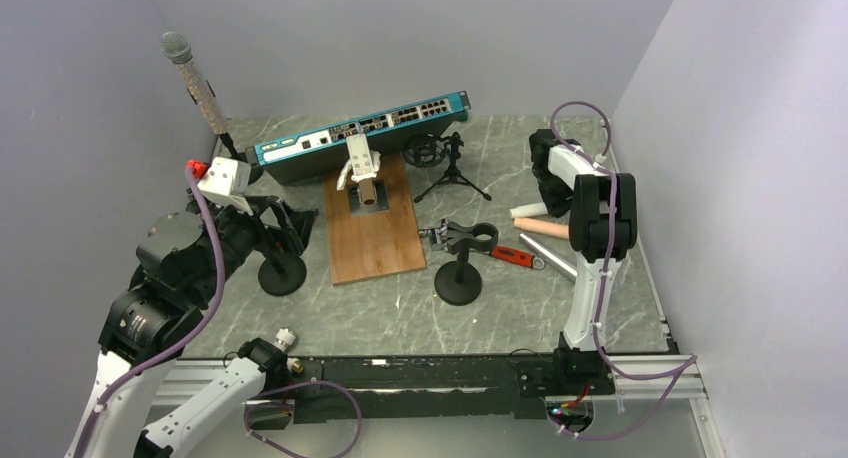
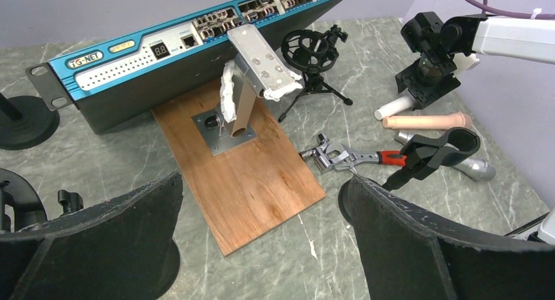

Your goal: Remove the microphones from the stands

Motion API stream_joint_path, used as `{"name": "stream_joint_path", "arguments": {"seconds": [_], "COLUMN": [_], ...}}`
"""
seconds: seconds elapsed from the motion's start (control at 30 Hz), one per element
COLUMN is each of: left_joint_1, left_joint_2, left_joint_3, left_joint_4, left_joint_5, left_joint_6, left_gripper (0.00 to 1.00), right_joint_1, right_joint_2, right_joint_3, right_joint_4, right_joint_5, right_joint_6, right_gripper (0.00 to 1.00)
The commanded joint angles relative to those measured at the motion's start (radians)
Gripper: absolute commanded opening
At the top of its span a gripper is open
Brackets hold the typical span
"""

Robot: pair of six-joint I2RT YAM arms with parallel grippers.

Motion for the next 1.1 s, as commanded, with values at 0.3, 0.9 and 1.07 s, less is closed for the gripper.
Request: {"name": "stream_joint_path", "arguments": {"seconds": [0.3, 0.9, 1.07], "left_joint_1": [-0.001, 0.000, -0.001], "left_joint_2": [-0.003, -0.010, -0.019], "left_joint_3": [0.021, -0.001, -0.018], "left_joint_4": [0.017, -0.009, -0.001], "left_joint_5": [0.005, 0.025, 0.044], "left_joint_6": [-0.021, -0.070, -0.087], "left_gripper": [0.99, 1.00, 0.99], "right_joint_1": [-0.005, 0.182, 0.260], "right_joint_2": [-0.116, -0.615, -0.882], "right_joint_3": [-0.014, -0.198, -0.401], "right_joint_4": [0.038, 0.278, 0.503], "right_joint_5": [-0.045, -0.130, -0.316], "right_joint_6": [-0.137, -0.667, -0.826], "right_gripper": [0.87, 1.00, 1.00]}}
